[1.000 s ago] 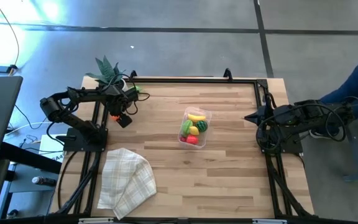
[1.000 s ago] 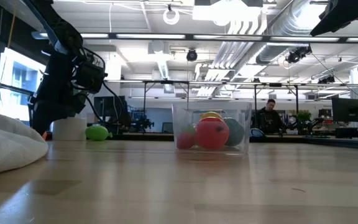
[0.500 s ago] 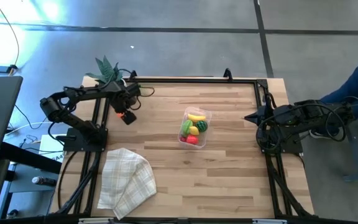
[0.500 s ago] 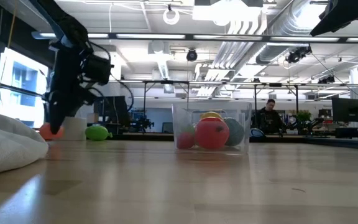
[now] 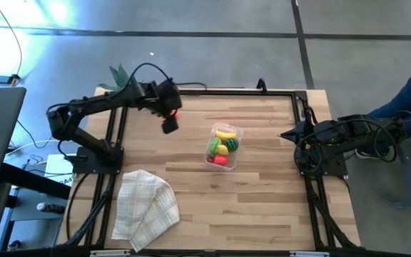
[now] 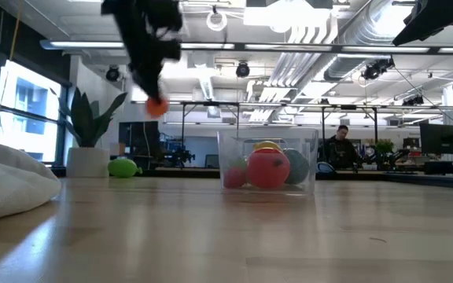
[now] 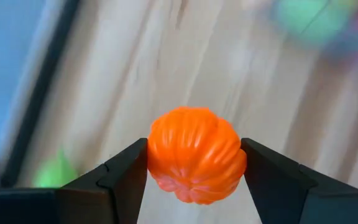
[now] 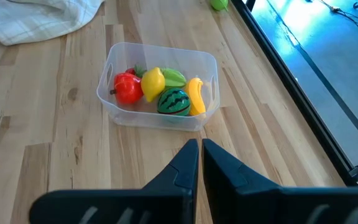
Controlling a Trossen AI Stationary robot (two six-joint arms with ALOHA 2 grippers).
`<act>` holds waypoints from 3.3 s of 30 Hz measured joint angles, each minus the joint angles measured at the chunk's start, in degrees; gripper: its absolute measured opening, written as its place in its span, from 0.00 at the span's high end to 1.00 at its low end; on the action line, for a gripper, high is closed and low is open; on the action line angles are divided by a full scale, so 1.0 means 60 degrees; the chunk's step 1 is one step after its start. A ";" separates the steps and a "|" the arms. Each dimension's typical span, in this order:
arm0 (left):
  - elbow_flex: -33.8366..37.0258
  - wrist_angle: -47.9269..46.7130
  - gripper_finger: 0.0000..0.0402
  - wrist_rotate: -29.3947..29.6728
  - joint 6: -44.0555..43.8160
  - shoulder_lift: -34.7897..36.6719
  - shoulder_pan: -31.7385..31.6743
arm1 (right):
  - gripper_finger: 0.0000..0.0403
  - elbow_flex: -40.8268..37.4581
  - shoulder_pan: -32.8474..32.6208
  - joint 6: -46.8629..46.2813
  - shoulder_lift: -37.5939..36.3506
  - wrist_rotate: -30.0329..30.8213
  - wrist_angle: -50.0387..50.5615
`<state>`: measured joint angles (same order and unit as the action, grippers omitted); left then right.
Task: Pick and placing Produce into tupperware
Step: Put the pumpkin into the transparent bin
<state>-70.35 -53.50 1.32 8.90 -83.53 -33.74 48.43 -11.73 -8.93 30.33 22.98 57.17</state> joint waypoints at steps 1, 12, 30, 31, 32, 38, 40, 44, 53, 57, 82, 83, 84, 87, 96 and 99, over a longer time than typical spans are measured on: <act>-0.0388 0.0157 0.43 -0.0004 0.0139 0.0000 0.0241 | 0.97 0.0000 -0.0003 -0.0003 0.0003 0.0000 0.0003; -0.3741 0.1658 0.44 -0.0372 0.1794 -0.0509 0.1866 | 0.97 0.0003 -0.0003 -0.0003 0.0003 -0.0003 0.0003; -0.7104 0.0137 0.44 -0.1541 0.4477 -0.5096 0.2553 | 0.97 0.0002 -0.0001 -0.0003 0.0003 0.0000 0.0003; -0.7102 0.0045 0.44 -0.1529 0.4548 -0.5282 0.2621 | 0.97 0.0001 -0.0003 -0.0003 0.0003 -0.0003 0.0003; -0.7111 0.0146 0.44 -0.1459 0.4614 -0.5476 0.2683 | 0.97 0.0003 -0.0003 -0.0003 0.0003 -0.0003 0.0003; -0.7104 -0.0138 0.44 -0.1252 0.4807 -0.6397 0.2817 | 0.97 0.0000 -0.0003 -0.0003 0.0007 -0.0003 0.0007; -0.7104 -0.0104 0.44 -0.0938 0.4888 -0.6692 0.2836 | 0.97 0.0001 0.0000 -0.0003 0.0003 0.0000 0.0004; -0.7103 -0.0171 0.44 -0.0433 0.4968 -0.7152 0.2813 | 0.97 0.0001 0.0000 -0.0003 0.0003 -0.0002 0.0003; -0.7103 -0.0298 0.44 0.0175 0.5060 -0.7689 0.2742 | 0.97 0.0003 -0.0003 -0.0002 0.0003 -0.0002 0.0006; -0.7103 -0.0111 0.44 0.0333 0.5172 -0.7690 0.2744 | 0.97 0.0003 -0.0003 0.0000 0.0003 0.0000 0.0007; -0.7107 -0.0083 0.43 0.0215 0.5581 -0.7967 0.2744 | 0.97 0.0003 0.0000 -0.0003 0.0003 0.0000 0.0003; -0.7107 -0.0091 0.42 0.0215 0.5581 -0.7967 0.2744 | 0.97 0.0003 -0.0002 -0.0003 0.0003 -0.0003 0.0003; -0.7107 -0.0090 0.41 0.0215 0.5581 -0.7970 0.2750 | 0.97 0.0002 0.0000 -0.0003 0.0003 0.0000 0.0003; -0.7103 -0.0092 0.37 0.0245 0.5578 -0.7974 0.2752 | 0.97 0.0001 0.0000 -0.0003 0.0003 0.0000 0.0003; -0.7103 -0.0119 0.32 0.0754 0.5548 -0.7974 0.2752 | 0.97 0.0002 -0.0002 -0.0002 0.0003 -0.0001 0.0003; -0.7103 -0.0119 0.32 0.0754 0.5545 -0.7974 0.2752 | 0.97 0.0000 -0.0003 -0.0003 0.0003 0.0000 0.0003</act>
<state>-112.97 -54.22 5.85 42.17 -131.37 -17.23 48.42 -11.75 -8.95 30.35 22.98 57.19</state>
